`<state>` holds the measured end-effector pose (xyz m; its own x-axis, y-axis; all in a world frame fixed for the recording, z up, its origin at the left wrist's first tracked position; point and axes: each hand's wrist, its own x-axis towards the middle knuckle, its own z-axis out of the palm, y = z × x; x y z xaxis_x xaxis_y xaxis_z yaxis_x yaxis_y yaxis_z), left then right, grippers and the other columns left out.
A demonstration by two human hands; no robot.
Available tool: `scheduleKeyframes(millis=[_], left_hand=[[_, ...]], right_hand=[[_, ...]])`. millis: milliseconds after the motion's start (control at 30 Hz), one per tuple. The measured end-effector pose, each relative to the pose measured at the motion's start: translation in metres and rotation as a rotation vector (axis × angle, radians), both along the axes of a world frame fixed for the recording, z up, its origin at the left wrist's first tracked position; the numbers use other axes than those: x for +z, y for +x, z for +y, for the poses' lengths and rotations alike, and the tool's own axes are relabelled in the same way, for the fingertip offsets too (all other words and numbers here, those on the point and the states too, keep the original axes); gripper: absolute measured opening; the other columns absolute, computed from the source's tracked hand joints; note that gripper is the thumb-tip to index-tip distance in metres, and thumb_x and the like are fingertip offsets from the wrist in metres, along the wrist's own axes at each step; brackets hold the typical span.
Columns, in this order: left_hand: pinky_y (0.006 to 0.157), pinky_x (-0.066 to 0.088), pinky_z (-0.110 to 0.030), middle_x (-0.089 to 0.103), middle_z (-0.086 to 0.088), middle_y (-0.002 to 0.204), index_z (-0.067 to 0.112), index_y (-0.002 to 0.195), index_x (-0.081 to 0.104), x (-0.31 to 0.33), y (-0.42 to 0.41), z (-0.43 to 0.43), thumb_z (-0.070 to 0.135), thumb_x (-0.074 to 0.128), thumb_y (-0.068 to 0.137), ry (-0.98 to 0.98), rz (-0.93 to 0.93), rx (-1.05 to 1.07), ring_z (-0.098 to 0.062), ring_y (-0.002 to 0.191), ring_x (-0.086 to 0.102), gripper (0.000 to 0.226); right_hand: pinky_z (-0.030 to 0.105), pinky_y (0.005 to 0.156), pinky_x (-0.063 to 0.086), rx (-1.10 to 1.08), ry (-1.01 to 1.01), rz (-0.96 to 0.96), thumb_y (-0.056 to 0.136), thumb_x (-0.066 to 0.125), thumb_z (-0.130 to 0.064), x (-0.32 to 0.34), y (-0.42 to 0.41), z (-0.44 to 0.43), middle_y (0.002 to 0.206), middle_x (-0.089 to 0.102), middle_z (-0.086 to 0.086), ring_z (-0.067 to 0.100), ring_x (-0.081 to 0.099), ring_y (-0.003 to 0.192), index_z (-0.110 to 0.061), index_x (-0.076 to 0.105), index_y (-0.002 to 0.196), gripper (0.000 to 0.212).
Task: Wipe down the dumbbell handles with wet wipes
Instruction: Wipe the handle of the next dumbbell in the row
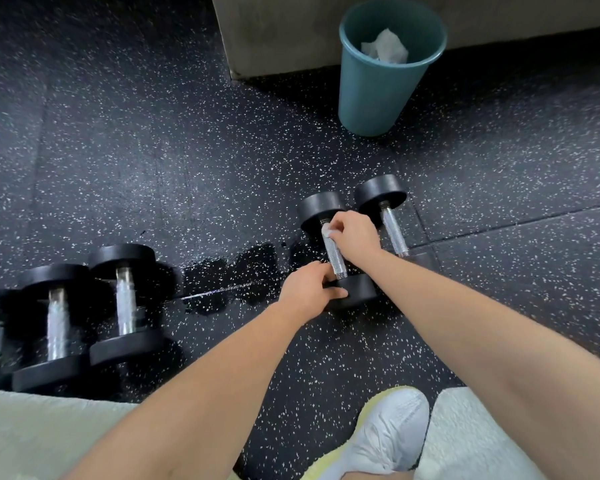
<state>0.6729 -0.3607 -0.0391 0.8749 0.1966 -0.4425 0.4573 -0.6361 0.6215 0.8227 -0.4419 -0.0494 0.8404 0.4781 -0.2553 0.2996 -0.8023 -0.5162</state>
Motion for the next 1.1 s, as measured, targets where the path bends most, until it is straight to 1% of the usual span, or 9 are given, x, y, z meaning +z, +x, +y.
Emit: scheduleKeyframes(millis=[200, 300, 367, 467, 533, 667, 800, 900, 1100], left_hand=[[0.065, 0.037, -0.025, 0.063, 0.011, 0.089, 0.026, 0.088, 0.065, -0.006, 0.004, 0.016, 0.03, 0.077, 0.091, -0.073, 0.048, -0.001, -0.016, 0.087, 0.059, 0.013], [0.067, 0.038, -0.023, 0.065, 0.012, 0.088, 0.023, 0.095, 0.072, -0.007, 0.001, 0.018, 0.022, 0.067, 0.099, -0.113, 0.037, 0.064, -0.013, 0.083, 0.059, 0.006], [0.063, 0.037, -0.007, 0.068, 0.012, 0.092, 0.019, 0.103, 0.074, -0.005, -0.002, 0.017, 0.013, 0.061, 0.102, -0.119, 0.044, 0.081, -0.002, 0.077, 0.059, 0.015], [0.087, 0.05, -0.013, 0.074, 0.004, 0.107, 0.019, 0.111, 0.075, -0.002, -0.008, 0.015, -0.001, 0.05, 0.094, -0.128, 0.098, 0.1, -0.011, 0.096, 0.067, 0.036], [0.098, 0.054, -0.031, 0.074, 0.005, 0.109, 0.022, 0.111, 0.074, 0.002, -0.009, 0.013, 0.004, 0.052, 0.088, -0.115, 0.116, 0.101, -0.018, 0.105, 0.068, 0.037], [0.087, 0.054, -0.038, 0.069, 0.009, 0.099, 0.022, 0.103, 0.069, 0.007, -0.007, 0.01, 0.037, 0.071, 0.082, -0.045, 0.076, 0.026, -0.018, 0.094, 0.064, 0.025], [0.075, 0.046, -0.034, 0.059, 0.015, 0.1, 0.032, 0.111, 0.06, 0.003, -0.007, 0.007, 0.073, 0.077, 0.068, 0.029, 0.059, -0.087, -0.013, 0.091, 0.06, 0.062], [0.087, 0.051, -0.036, 0.058, 0.014, 0.115, 0.039, 0.13, 0.055, 0.001, -0.005, 0.003, 0.078, 0.077, 0.064, 0.107, 0.028, -0.177, -0.015, 0.102, 0.062, 0.079], [0.081, 0.054, -0.039, 0.056, 0.008, 0.116, 0.038, 0.135, 0.052, 0.0, -0.004, 0.001, 0.067, 0.079, 0.072, 0.14, 0.058, -0.18, -0.022, 0.1, 0.063, 0.074]], right_hand=[[0.03, 0.075, 0.054, 0.167, -0.136, 0.055, 0.082, 0.079, -0.02, 0.01, 0.008, -0.023, 0.084, 0.068, -0.01, 0.016, 0.067, 0.084, -0.029, 0.069, 0.077, 0.015], [0.034, 0.077, 0.054, 0.035, -0.024, -0.042, 0.086, 0.071, -0.02, 0.007, 0.011, -0.01, 0.095, 0.069, -0.007, 0.016, 0.064, 0.084, -0.028, 0.072, 0.082, 0.008], [0.035, 0.076, 0.056, -0.032, 0.04, -0.036, 0.087, 0.068, -0.019, 0.004, 0.008, 0.001, 0.093, 0.071, -0.007, 0.015, 0.065, 0.082, -0.025, 0.075, 0.083, 0.01], [0.039, 0.076, 0.057, -0.056, 0.034, -0.024, 0.088, 0.066, -0.015, -0.003, -0.003, 0.009, 0.091, 0.071, -0.004, 0.02, 0.066, 0.083, -0.024, 0.074, 0.083, 0.013], [0.04, 0.076, 0.054, -0.04, -0.013, -0.052, 0.089, 0.064, -0.014, -0.005, -0.009, 0.005, 0.093, 0.069, 0.001, 0.025, 0.065, 0.086, -0.021, 0.07, 0.084, 0.011], [0.035, 0.08, 0.055, 0.148, -0.153, 0.032, 0.087, 0.072, -0.02, 0.006, -0.007, -0.012, 0.096, 0.073, -0.001, 0.021, 0.067, 0.091, -0.03, 0.064, 0.077, 0.015], [0.032, 0.077, 0.055, 0.152, -0.139, 0.039, 0.083, 0.076, -0.021, 0.018, 0.009, -0.01, 0.09, 0.073, -0.006, 0.017, 0.067, 0.086, -0.033, 0.063, 0.071, 0.022], [0.026, 0.067, 0.043, 0.047, -0.044, -0.019, 0.086, 0.068, -0.02, 0.019, 0.009, 0.006, 0.087, 0.072, -0.006, 0.017, 0.065, 0.082, -0.029, 0.066, 0.067, 0.02], [0.038, 0.078, 0.053, 0.058, -0.028, -0.049, 0.087, 0.058, -0.013, 0.005, -0.015, 0.008, 0.099, 0.069, 0.004, 0.027, 0.064, 0.09, -0.017, 0.075, 0.087, 0.018]])
